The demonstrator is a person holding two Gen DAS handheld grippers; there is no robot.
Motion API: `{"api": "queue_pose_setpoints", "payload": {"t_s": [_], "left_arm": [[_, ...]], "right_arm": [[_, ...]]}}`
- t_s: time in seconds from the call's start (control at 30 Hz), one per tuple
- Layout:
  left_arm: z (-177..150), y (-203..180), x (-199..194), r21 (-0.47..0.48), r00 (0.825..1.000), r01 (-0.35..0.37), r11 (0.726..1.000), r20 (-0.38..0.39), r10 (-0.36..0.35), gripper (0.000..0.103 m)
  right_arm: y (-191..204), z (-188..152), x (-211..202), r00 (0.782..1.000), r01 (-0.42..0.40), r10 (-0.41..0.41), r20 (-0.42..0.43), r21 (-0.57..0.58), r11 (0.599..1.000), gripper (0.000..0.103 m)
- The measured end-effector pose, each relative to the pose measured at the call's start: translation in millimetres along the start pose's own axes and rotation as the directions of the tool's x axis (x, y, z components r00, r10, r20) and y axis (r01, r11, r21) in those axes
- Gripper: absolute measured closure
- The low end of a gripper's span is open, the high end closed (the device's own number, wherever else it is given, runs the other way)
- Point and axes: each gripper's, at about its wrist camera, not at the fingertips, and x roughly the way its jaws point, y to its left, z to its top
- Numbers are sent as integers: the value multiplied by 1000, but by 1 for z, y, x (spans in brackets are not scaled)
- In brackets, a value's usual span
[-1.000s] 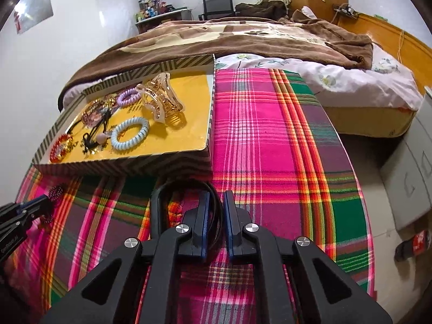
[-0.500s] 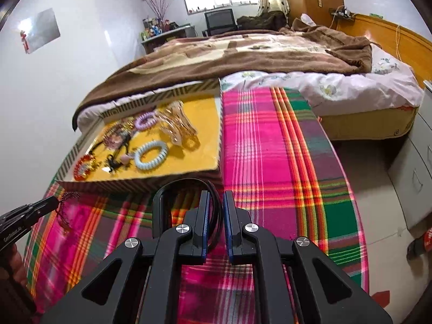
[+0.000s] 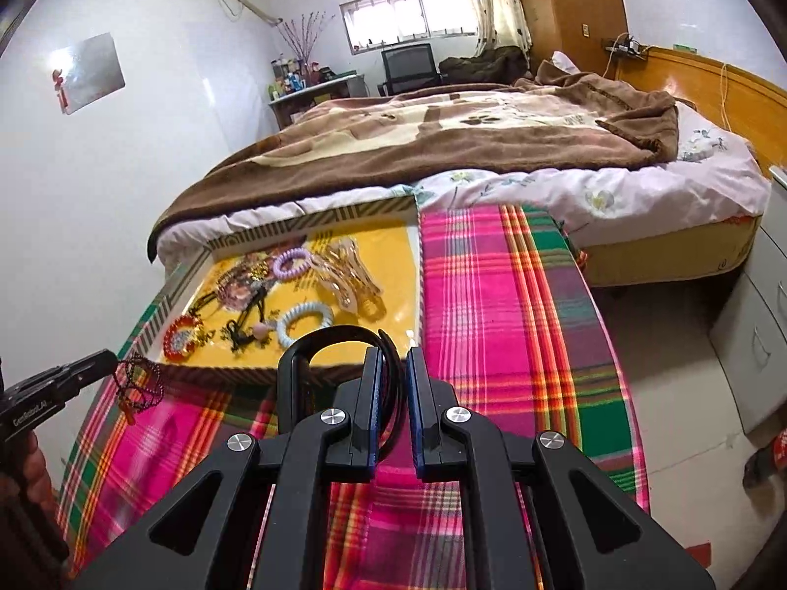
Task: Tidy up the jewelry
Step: 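Carry both items into the yellow tray and open both grippers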
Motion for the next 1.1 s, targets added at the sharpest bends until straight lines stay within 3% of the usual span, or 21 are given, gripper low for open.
{"api": "queue_pose_setpoints", "payload": {"t_s": [0.2, 0.43, 0.8, 1.1], "left_arm": [[30, 3, 5, 18, 1000, 3, 1000, 26, -4, 100], [51, 15, 42, -8, 1000, -1, 1000, 21, 1, 100], [48, 30, 108, -39, 996, -49, 998, -79, 46, 100], [40, 36, 134, -14, 989, -85, 996, -124, 82, 100]], "right_arm": [[3, 26, 2, 1000, 4, -3, 29, -8, 1000, 93], [9, 53, 29, 1000, 12, -11, 13, -37, 999, 93], [2, 95, 98, 998, 45, -49, -42, -76, 996, 93], [8, 115, 169, 988, 30, -49, -146, -128, 991, 93]]}}
